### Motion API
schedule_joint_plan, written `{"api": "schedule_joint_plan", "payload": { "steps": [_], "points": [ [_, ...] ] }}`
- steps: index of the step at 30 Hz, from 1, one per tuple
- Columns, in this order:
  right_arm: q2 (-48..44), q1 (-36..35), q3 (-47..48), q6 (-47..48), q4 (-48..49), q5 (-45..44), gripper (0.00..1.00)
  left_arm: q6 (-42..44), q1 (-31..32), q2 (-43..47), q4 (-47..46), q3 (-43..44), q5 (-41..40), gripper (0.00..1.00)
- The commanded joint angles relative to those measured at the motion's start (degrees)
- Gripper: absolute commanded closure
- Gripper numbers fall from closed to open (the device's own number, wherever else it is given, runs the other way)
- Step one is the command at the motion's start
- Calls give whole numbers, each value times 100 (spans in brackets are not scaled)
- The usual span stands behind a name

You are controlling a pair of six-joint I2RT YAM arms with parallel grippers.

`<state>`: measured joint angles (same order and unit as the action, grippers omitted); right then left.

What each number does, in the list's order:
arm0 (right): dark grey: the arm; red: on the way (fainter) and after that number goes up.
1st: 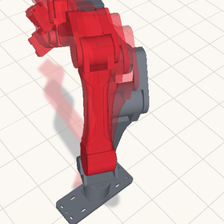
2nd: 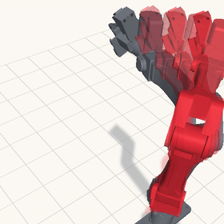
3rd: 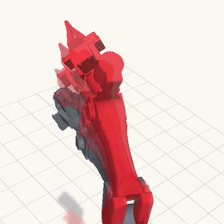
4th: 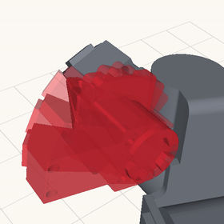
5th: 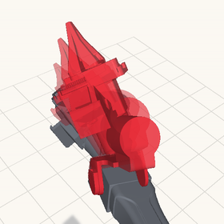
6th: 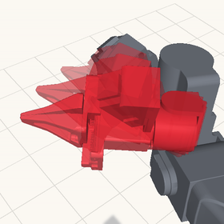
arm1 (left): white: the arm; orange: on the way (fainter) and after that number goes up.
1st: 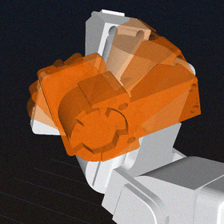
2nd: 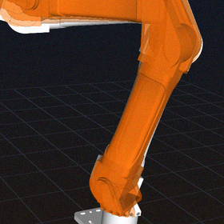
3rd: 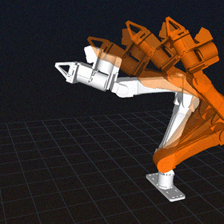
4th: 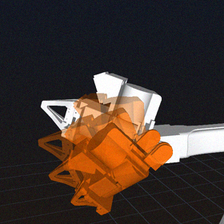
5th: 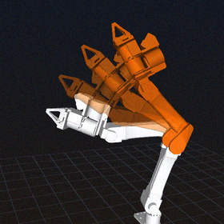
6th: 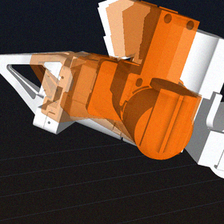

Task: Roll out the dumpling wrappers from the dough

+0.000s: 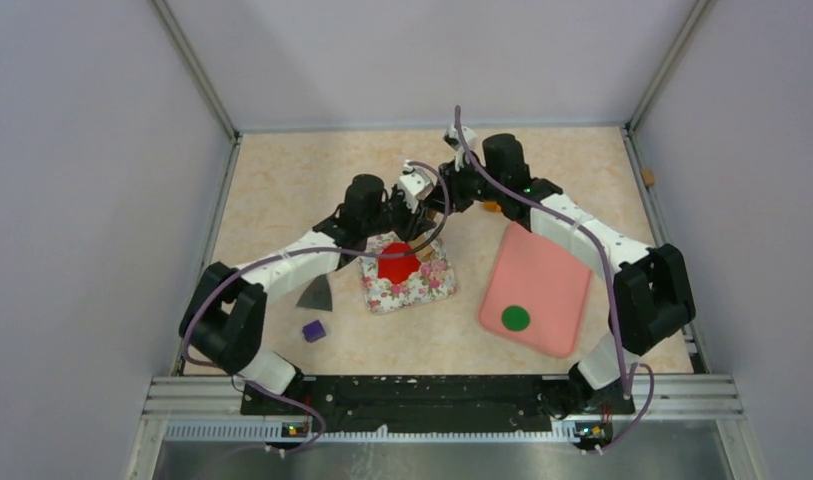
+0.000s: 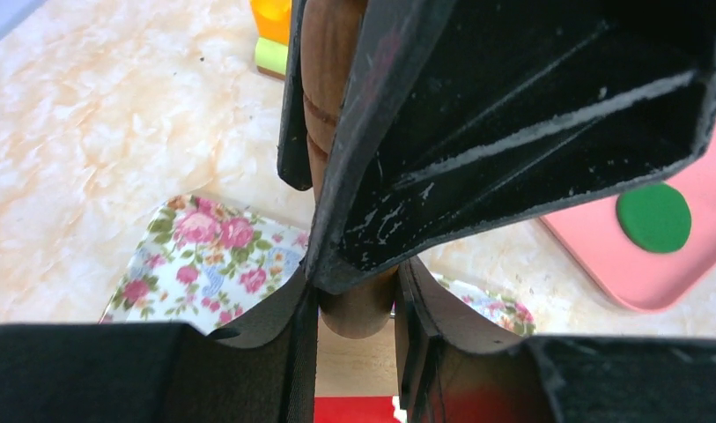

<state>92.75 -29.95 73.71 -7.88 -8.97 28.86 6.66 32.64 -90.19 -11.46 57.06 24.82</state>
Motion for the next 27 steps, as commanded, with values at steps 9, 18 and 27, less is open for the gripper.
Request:
{"api": "schedule_joint_plan", "payload": {
  "steps": [9, 18, 27],
  "points": [
    [-32, -717, -793, -722, 1103, 970, 100, 427, -268, 1304, 199, -1591, -854, 100],
    [6, -672, -1458, 240, 1142, 544, 100, 559, -167, 377, -1068, -2005, -647, 100],
    [-221, -326, -1997, 483, 961, 324, 100, 539, 80, -543, -1349, -1598, -459, 100]
  ]
}}
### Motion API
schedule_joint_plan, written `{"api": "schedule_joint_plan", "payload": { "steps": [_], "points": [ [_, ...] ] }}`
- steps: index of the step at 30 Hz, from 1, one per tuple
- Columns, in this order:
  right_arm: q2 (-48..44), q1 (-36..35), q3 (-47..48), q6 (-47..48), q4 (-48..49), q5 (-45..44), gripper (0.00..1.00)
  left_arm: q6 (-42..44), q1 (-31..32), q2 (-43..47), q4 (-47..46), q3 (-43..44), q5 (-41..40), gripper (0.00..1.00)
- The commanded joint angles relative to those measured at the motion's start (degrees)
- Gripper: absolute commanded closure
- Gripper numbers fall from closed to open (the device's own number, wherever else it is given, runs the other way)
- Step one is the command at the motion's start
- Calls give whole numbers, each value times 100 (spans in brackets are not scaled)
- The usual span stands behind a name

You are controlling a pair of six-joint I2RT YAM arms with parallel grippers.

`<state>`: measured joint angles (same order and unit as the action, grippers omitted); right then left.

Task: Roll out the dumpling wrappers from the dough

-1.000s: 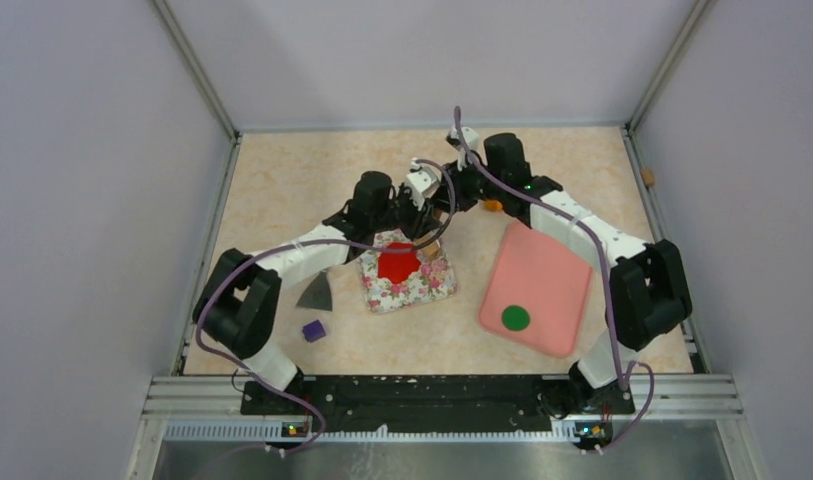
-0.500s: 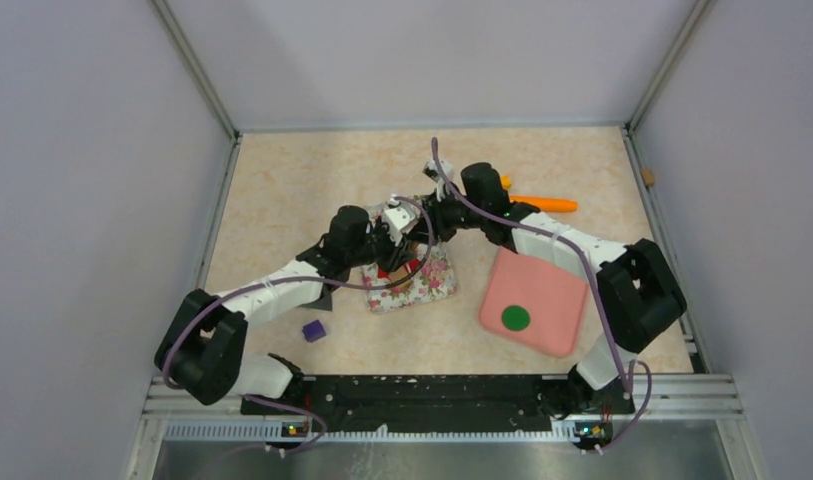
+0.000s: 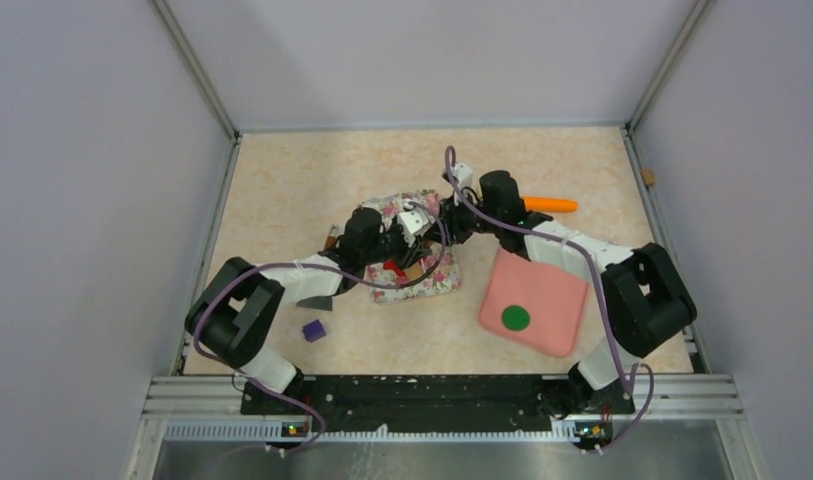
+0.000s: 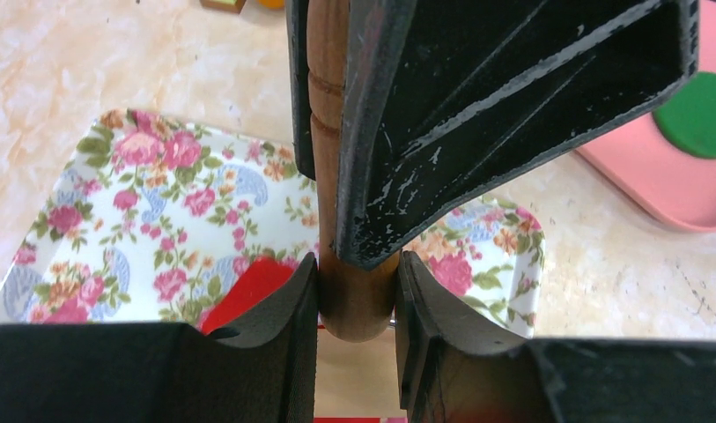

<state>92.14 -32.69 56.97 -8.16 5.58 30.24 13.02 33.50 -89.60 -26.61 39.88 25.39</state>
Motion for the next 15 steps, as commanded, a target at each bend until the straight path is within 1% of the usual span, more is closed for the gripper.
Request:
{"api": "schedule_joint_plan", "payload": {
  "steps": [1, 9, 15],
  "points": [
    [-180, -12, -353, 501, -504, 178, 100, -130, 12, -685, 165, 170, -486, 100],
    [-267, 264, -514, 560, -550, 141, 100, -296, 120, -1274, 75, 656, -434, 100],
    [-278, 430, -508, 547, -762, 106, 100, -425, 136, -1633, 83, 1123, -343, 100]
  ]
}}
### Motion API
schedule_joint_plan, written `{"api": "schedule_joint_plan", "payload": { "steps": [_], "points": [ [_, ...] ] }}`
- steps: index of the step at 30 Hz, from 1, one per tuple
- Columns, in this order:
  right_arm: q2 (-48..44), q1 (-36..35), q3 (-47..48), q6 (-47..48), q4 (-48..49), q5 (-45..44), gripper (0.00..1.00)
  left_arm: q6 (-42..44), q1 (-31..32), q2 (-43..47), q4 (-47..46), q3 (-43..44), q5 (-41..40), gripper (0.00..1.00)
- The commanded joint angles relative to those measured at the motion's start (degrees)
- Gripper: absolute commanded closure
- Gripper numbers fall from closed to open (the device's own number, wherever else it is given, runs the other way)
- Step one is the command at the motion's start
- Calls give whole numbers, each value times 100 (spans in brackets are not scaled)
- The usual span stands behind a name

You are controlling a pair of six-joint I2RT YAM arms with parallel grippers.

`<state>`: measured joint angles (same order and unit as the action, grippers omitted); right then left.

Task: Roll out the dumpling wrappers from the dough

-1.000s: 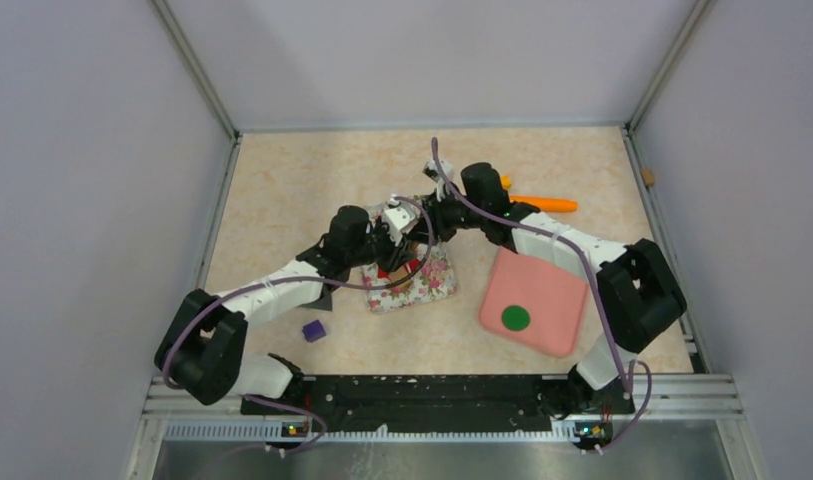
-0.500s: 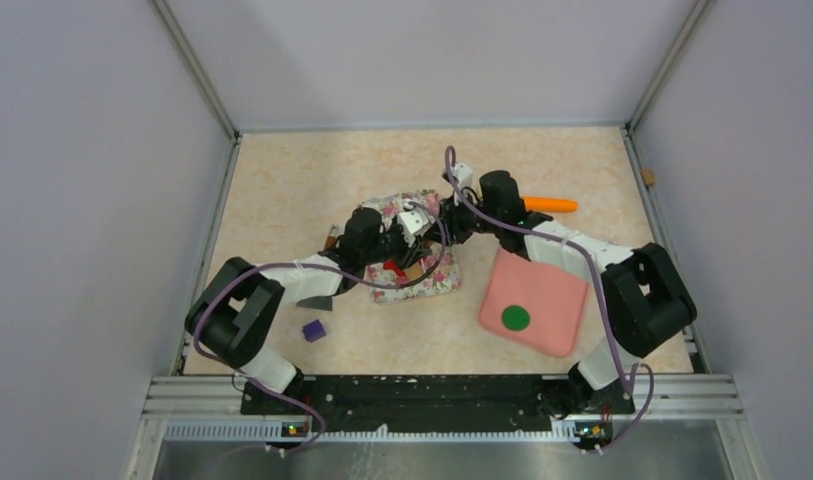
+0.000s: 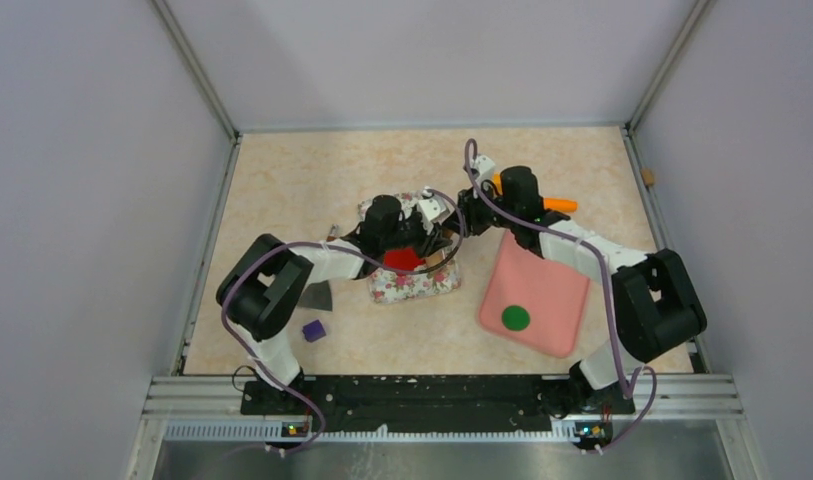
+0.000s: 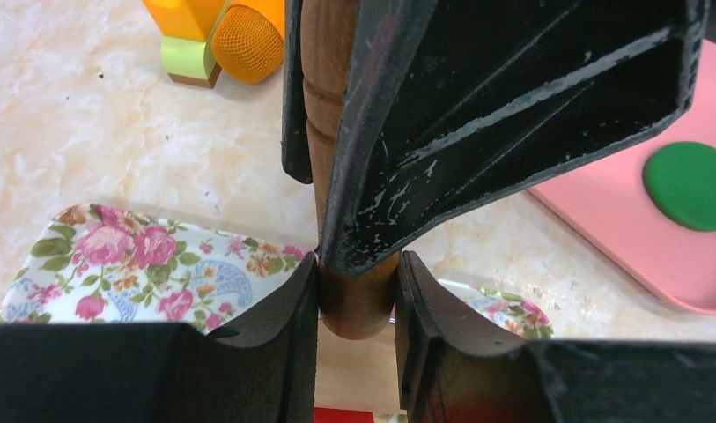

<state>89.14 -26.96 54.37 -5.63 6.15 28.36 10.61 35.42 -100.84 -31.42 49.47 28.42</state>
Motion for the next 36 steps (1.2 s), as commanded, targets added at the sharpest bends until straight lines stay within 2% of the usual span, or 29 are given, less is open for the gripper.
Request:
{"api": "schedule_joint_plan", "payload": {
  "steps": [1, 9, 10, 12, 13, 15, 17, 22, 25, 27, 30, 32, 36],
  "points": [
    [24, -124, -232, 303, -844, 286, 100, -202, -53, -551, 580, 220, -640, 100],
    [-169, -55, 418, 414, -1302, 549, 100, -112, -64, -407, 756, 602, -622, 100],
    [-187, -55, 601, 442, -1401, 609, 100, -91, -72, -287, 844, 621, -646, 96],
    [-175, -55, 1001, 513, -1654, 715, 100, -13, -94, 17, 1185, 634, -656, 68],
    [-168, -55, 1198, 527, -1777, 760, 100, 78, -127, 237, 1341, 513, -599, 59],
    [-125, -55, 1610, 716, -1997, 842, 100, 275, -262, 777, 1458, 93, -415, 48],
    [-42, -55, 1878, 850, -2244, 892, 100, 384, -400, 1525, 1746, -307, -327, 44],
    [143, -55, 2387, 1149, -2618, 1063, 100, 49, -702, 3265, 2842, -957, -391, 40],
    [233, -99, 2671, 1377, -2800, 1155, 100, -249, -766, 4191, 3107, -1285, -697, 38],
    [255, -157, 2796, 1493, -2838, 1090, 100, -258, -848, 4585, 3472, -1348, -448, 36],
    [263, -270, 2994, 1743, -2948, 1048, 100, -179, -947, 4906, 3770, -1294, -70, 36],
    [128, -514, 3074, 2245, -3143, 992, 100, -250, -1096, 4919, 3782, -1179, 116, 35],
    [-327, -1052, 2901, 4049, -3579, 822, 100, -743, -1767, 4447, 4062, -491, 773, 35]
  ]
}}
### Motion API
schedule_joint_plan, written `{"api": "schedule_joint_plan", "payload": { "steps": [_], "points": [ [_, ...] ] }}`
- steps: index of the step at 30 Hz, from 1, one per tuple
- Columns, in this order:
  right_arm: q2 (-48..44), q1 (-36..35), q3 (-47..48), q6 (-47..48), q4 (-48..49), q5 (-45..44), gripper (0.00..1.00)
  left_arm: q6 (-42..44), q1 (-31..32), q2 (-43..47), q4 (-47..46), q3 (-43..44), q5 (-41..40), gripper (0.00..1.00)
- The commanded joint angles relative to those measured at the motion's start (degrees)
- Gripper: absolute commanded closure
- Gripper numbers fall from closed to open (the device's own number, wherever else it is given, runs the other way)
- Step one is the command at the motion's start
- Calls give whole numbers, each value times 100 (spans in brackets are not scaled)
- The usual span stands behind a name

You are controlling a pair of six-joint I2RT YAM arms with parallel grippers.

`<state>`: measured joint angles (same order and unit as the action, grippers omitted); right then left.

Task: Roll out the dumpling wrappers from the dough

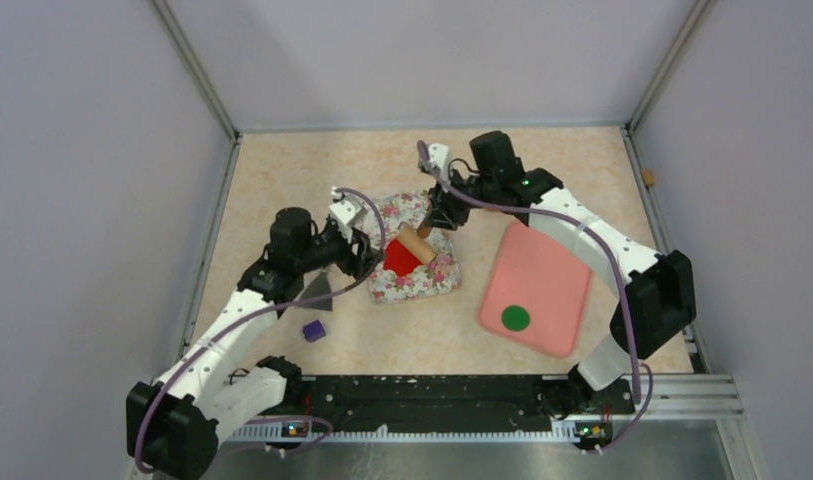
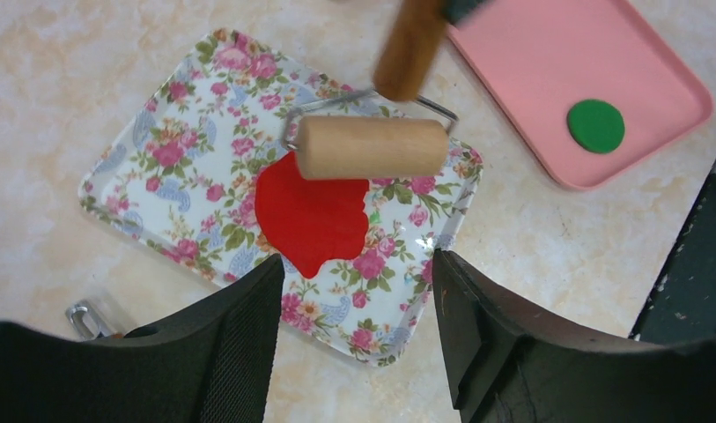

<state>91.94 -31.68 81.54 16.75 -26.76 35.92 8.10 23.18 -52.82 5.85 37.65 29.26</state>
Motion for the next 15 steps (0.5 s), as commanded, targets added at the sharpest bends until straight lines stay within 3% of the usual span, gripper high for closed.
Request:
{"api": "schedule_joint_plan", "payload": {
  "steps": [1, 6, 10, 13, 15],
  "points": [
    [-743, -658, 77, 2297, -385, 80, 100, -727, -755, -481, 408, 878, 774, 35],
    [-1122, -998, -321, 4888, -866, 43, 100, -2318, -1644, -1206, 697, 1275, 159, 35],
    [-1038, -1209, -396, 6135, -987, 0, 100, -2907, -1754, -1838, 947, 1429, -359, 38],
    [-802, -1300, -223, 6109, -733, -7, 100, -3022, -1781, -2079, 773, 1539, 331, 38],
    [-628, -1305, 67, 5142, -212, -55, 100, -2880, -1782, -1876, 384, 1508, 884, 38]
  ]
}}
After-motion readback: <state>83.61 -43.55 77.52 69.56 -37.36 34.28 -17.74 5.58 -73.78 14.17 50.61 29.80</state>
